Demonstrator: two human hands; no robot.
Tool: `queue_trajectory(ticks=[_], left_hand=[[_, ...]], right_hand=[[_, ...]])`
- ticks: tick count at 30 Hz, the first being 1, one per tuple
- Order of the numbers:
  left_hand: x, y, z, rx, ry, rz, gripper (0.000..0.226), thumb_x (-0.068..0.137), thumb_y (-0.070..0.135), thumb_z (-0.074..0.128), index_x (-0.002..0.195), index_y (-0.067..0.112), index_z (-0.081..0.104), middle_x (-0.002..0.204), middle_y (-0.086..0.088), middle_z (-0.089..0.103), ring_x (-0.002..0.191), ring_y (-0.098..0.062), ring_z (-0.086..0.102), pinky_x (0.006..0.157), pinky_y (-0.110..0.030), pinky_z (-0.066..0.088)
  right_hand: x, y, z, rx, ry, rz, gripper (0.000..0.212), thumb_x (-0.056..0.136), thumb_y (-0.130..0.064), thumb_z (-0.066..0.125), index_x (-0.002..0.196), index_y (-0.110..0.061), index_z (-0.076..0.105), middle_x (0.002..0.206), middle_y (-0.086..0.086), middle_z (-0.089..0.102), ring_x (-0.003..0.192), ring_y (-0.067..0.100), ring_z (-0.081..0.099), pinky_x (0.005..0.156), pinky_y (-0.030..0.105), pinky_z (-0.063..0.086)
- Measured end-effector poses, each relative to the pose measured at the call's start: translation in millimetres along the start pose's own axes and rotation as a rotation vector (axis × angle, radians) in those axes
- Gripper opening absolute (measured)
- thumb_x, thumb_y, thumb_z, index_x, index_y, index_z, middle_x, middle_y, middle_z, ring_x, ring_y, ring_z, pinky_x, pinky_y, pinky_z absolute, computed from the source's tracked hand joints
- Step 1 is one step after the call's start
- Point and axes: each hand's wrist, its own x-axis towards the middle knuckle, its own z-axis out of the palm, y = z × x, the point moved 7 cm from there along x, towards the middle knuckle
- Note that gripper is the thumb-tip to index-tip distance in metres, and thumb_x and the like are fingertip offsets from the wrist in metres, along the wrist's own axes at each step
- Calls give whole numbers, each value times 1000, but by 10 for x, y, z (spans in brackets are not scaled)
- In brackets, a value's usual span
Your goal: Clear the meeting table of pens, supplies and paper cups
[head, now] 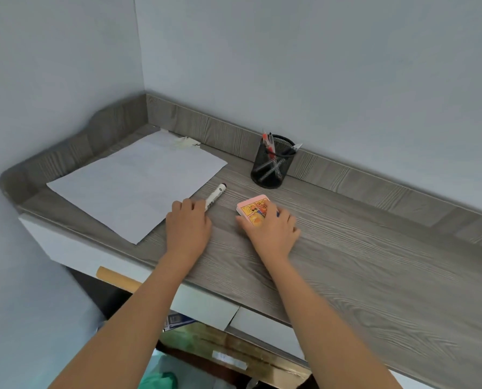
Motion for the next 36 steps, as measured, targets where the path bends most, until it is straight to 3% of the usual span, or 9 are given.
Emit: queue_trajectory(ticks=[5,10,14,17,21,25,28,32,36], left_hand=[[-11,-5,-26,-37,-23,-83,30,83,12,54,111,2,57,101,-23,57,93,-38,50,72,-42,38],[-97,6,-205,-121,71,-123,31,86,14,53,114,4,58,112,-24,56,103,-41,48,81,-47,39],[-438,292,-328,-130,300,74,29,81,18,48,103,4,62,105,-23,60,100,-33,44,76,-46,44],[-949,760,-239,-293,334,314,23,83,16,48,101,5,58,106,-22,58,99,-32,44,89,-39,35],[-1748,1443,91,-458,94,637,20,81,19,49,101,15,52,110,-5,46,100,-25,45,87,-35,34],[-2212,1802,297,-460,-87,831,21,82,21,48,101,18,54,109,-6,54,105,-25,46,90,-38,36],[-2467,1978,501,-567,-415,697,32,84,21,43,108,6,58,103,-15,60,97,-16,44,82,-39,45],[-3397,2251,855,-543,-912,436,30,92,16,47,119,7,53,117,-7,52,110,-21,46,92,-32,35],[-4608,2395,1045,-447,-1317,447,29,90,10,51,118,1,54,114,-12,57,114,-32,52,92,-36,39]], right_hand=[[-38,124,-85,257,107,65,50,86,-51,46,127,-22,49,146,9,33,134,25,26,108,46,17],[-332,450,-312,411,112,96,40,91,-39,46,126,-22,50,148,6,30,137,20,23,110,44,16],[-887,992,-629,472,218,58,46,86,-43,46,124,-18,53,145,8,34,134,21,28,111,43,22],[-1371,1444,-830,343,415,29,45,83,-41,43,118,-16,54,134,18,47,124,29,41,100,48,34],[-2079,2201,-775,97,542,173,35,81,-30,46,114,-17,49,121,23,57,116,29,41,90,49,43],[-2902,2954,-505,8,338,469,42,77,-34,44,113,-16,55,116,21,61,113,27,42,83,54,51],[-3544,3332,-444,40,206,667,43,72,-27,55,112,-12,60,116,19,61,111,36,55,82,53,52],[-4486,3682,-648,27,228,842,39,65,-25,61,101,-10,66,102,17,68,94,38,65,71,48,54],[-5410,3865,-765,113,271,1041,68,75,-50,28,121,-10,57,127,13,55,122,33,47,98,46,40]])
